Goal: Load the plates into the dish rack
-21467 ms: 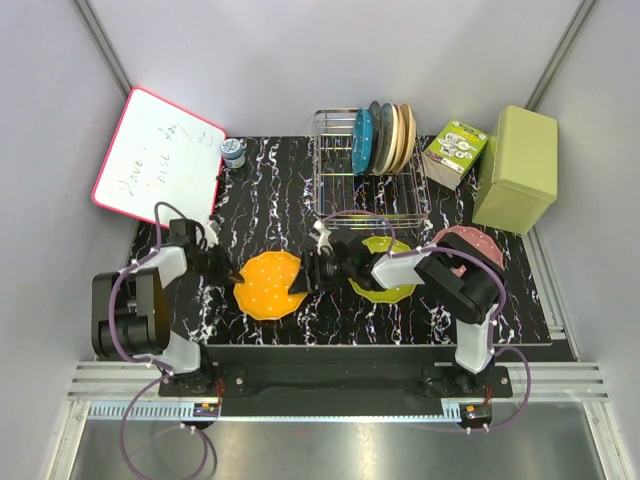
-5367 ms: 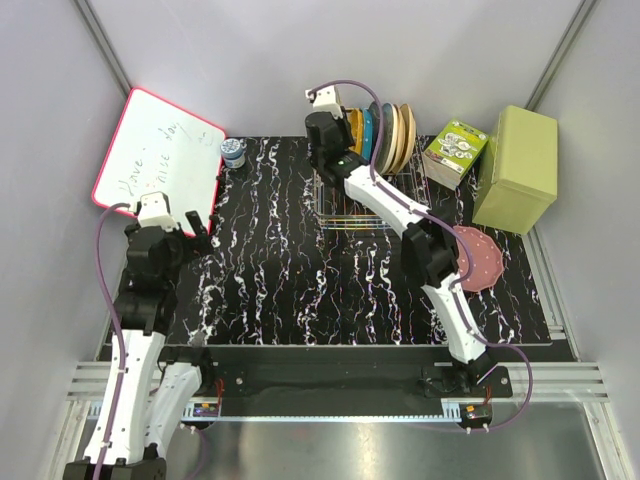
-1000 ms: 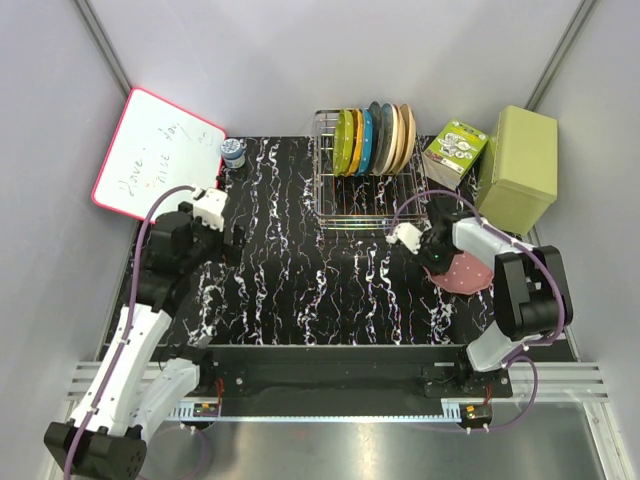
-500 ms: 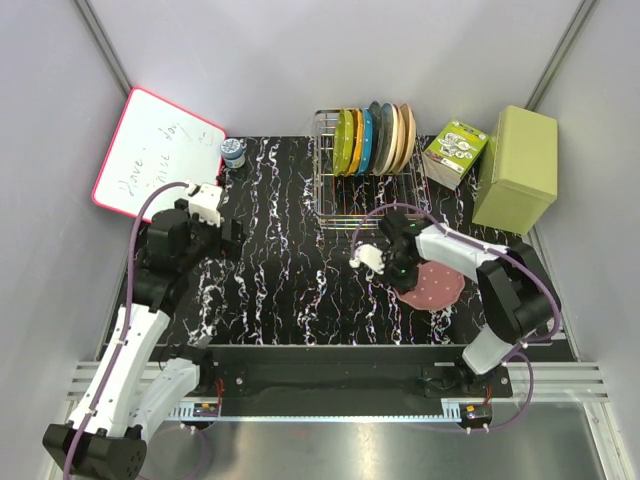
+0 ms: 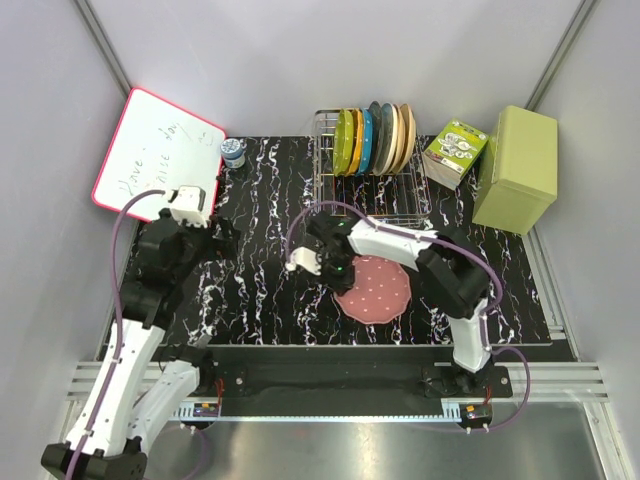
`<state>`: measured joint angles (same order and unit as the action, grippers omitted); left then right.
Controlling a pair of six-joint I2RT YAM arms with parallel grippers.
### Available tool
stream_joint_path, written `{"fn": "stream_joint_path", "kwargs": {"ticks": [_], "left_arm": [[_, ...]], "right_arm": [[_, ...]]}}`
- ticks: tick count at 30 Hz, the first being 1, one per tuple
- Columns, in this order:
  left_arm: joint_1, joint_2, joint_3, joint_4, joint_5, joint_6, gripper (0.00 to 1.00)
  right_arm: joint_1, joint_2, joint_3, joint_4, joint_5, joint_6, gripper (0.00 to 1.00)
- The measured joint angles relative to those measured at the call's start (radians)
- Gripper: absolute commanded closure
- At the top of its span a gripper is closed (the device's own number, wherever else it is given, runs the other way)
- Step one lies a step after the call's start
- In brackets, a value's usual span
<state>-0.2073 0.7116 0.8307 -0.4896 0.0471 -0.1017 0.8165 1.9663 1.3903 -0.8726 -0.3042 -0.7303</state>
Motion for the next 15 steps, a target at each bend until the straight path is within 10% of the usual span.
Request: {"fn": "stream_joint_path", "kwargs": {"ticks": [11,15], "left_arm": [[0.031,-0.121,-0.007,-0.062,-0.218,-0.078,0.01],[0.04,-0.143,-0.019,-0.076,-0.254,-0.116,0.01]], "right_arm": [[0.118,0.163,0.237,0.021,-0.08,0.119,0.82],[0.119,0.115,0.185,0.105,-0.003,0.208,0.58]]}}
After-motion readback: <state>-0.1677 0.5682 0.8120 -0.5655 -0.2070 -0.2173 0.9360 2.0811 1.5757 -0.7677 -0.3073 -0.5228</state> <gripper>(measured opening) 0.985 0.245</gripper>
